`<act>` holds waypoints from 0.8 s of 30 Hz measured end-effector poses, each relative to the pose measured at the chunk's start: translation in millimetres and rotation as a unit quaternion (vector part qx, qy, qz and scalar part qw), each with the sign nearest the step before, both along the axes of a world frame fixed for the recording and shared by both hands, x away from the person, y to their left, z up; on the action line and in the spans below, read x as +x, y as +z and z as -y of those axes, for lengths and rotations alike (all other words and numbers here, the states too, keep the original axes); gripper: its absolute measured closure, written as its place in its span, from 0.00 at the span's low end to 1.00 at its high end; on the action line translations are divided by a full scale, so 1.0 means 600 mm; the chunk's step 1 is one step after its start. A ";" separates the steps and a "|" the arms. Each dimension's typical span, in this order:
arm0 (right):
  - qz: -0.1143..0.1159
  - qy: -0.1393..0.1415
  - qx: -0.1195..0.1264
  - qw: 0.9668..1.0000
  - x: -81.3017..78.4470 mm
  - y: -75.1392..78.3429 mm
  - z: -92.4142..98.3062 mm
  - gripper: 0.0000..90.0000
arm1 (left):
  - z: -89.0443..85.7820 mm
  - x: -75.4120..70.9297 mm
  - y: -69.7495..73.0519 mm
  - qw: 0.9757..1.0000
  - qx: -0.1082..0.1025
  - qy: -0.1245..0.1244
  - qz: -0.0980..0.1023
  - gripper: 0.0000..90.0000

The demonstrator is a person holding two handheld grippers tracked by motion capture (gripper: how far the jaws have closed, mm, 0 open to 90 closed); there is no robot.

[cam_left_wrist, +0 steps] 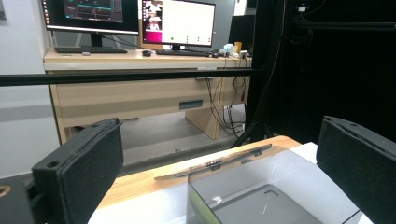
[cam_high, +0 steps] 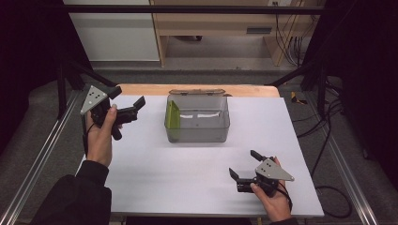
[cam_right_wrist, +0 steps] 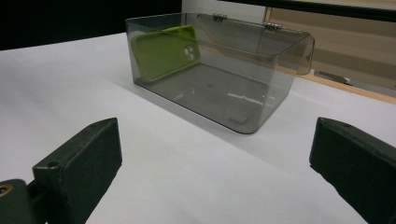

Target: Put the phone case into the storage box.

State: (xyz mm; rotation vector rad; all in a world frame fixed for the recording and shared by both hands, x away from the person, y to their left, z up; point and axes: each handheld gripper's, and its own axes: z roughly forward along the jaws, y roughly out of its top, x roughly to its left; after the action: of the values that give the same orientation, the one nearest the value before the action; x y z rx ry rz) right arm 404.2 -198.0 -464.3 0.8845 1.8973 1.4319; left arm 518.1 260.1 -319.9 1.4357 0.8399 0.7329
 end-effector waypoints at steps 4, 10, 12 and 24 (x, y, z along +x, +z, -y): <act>-0.002 0.001 0.002 1.000 0.000 0.000 0.000 0.03 | -0.011 -0.003 -0.005 1.000 -0.010 0.009 -0.003 0.01; -0.005 0.005 0.000 1.000 -0.002 -0.001 -0.003 0.03 | -0.027 -0.002 -0.010 1.000 -0.018 0.014 -0.003 0.01; -0.006 0.006 0.000 1.000 -0.002 -0.001 -0.004 0.03 | -0.035 -0.003 -0.007 1.000 -0.019 0.016 -0.003 0.01; -0.009 0.013 0.005 1.000 -0.002 0.000 -0.005 0.03 | -0.073 -0.029 0.010 0.999 -0.015 0.029 0.005 0.01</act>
State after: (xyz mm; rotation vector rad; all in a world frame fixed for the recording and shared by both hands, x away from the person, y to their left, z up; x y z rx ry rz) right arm 403.2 -195.2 -464.4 0.8838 1.9240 1.4536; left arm 500.9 303.9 -314.0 1.3844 0.8844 0.7686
